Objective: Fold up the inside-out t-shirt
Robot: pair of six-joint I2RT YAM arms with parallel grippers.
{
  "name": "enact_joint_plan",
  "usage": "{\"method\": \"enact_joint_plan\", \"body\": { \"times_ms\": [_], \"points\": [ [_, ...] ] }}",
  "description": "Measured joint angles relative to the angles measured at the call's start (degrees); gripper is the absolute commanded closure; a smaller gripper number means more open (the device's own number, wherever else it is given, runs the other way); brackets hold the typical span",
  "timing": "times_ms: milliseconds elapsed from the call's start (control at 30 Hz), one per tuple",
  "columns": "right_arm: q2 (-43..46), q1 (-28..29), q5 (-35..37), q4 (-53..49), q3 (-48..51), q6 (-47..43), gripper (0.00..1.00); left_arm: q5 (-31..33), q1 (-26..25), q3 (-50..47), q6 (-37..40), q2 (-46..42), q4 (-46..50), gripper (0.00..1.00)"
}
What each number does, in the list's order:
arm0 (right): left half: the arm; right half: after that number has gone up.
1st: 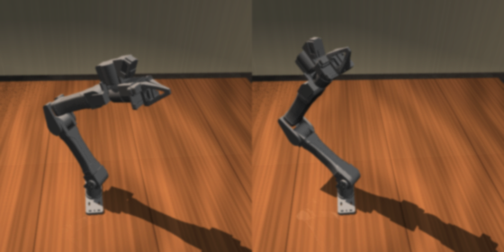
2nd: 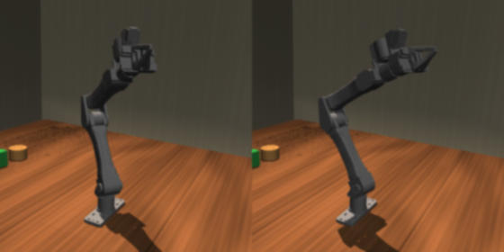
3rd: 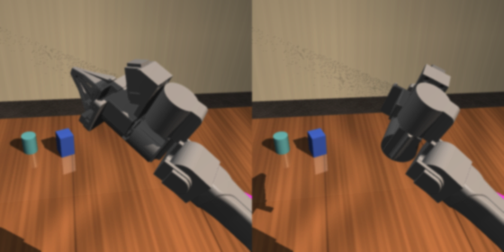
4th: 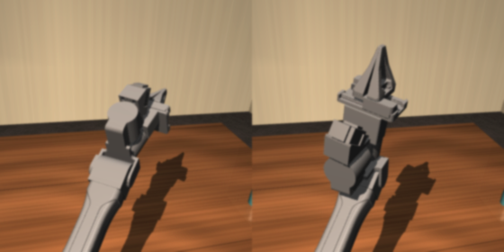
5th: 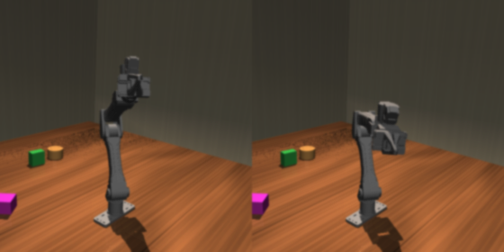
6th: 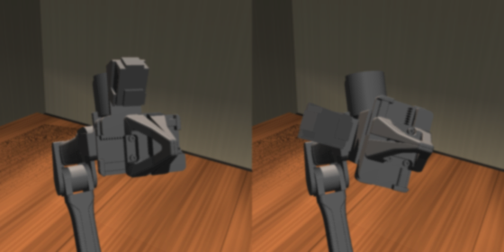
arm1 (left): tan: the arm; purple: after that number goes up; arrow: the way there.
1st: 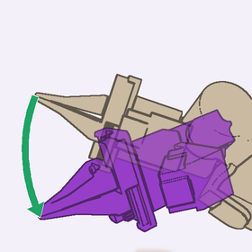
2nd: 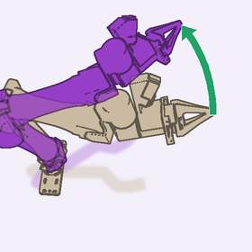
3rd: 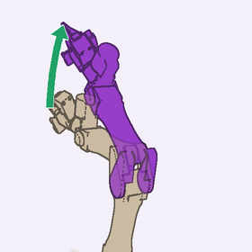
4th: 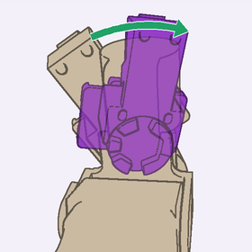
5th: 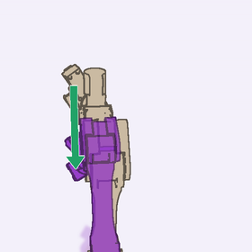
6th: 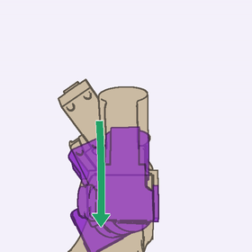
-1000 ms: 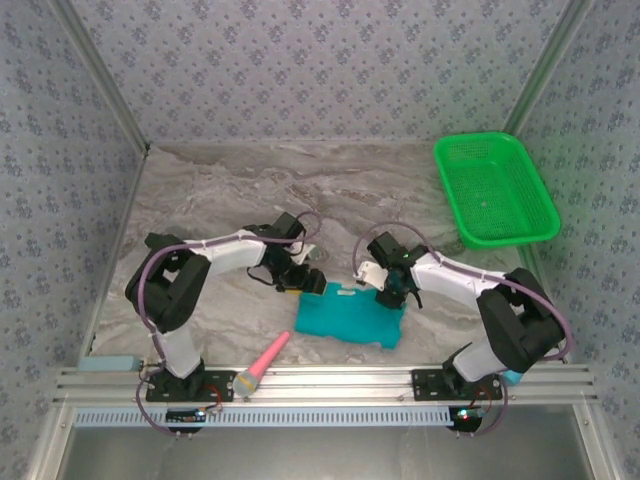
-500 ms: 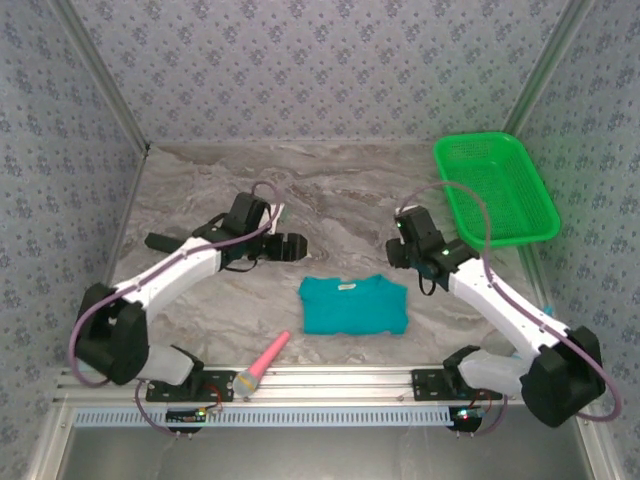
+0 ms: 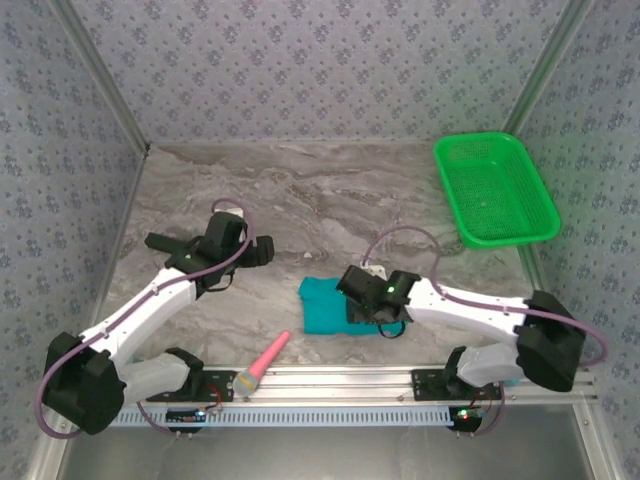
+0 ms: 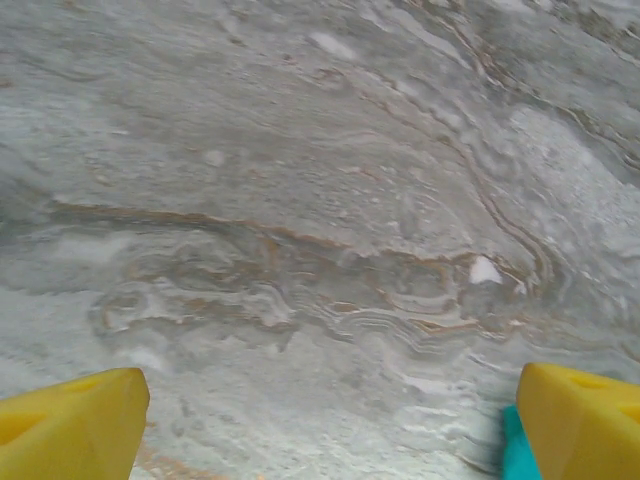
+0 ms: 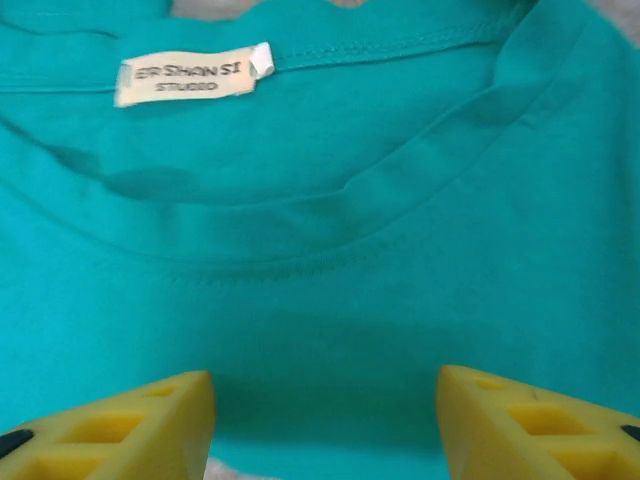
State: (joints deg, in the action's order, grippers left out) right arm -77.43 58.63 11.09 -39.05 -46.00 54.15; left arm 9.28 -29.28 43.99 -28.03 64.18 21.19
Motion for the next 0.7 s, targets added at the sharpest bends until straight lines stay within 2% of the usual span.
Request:
{"method": "enact_joint_plan", "body": {
  "times_ms": [167, 200, 300, 500, 700],
  "points": [
    [-9.1, -2.3, -0.4, 6.6, -0.4, 0.7, 0.43, 1.0, 0.3, 0.0, -0.1, 0.0, 0.8, 0.04],
    [-10.8, -2.7, -0.4, 6.7, -1.4, 0.8, 0.43, 1.1, 0.4, 0.0, -0.1, 0.0, 1.3, 0.0],
    [-14.8, -4.5, -0.7, 8.1, -5.1, 0.5, 0.45, 2.0, 1.6, 0.0, -0.3, -0.2, 2.6, 0.0],
    [-25.3, -8.5, -1.2, 12.1, -16.6, -2.6, 0.44, 3.0, 7.4, -0.7, -2.1, -3.5, 4.7, 0.0],
    [-35.4, -11.4, -1.9, 16.7, -29.2, -7.8, 0.42, 2.6, 11.8, -5.3, -2.3, -9.2, 3.5, 0.0]
  ]
}}
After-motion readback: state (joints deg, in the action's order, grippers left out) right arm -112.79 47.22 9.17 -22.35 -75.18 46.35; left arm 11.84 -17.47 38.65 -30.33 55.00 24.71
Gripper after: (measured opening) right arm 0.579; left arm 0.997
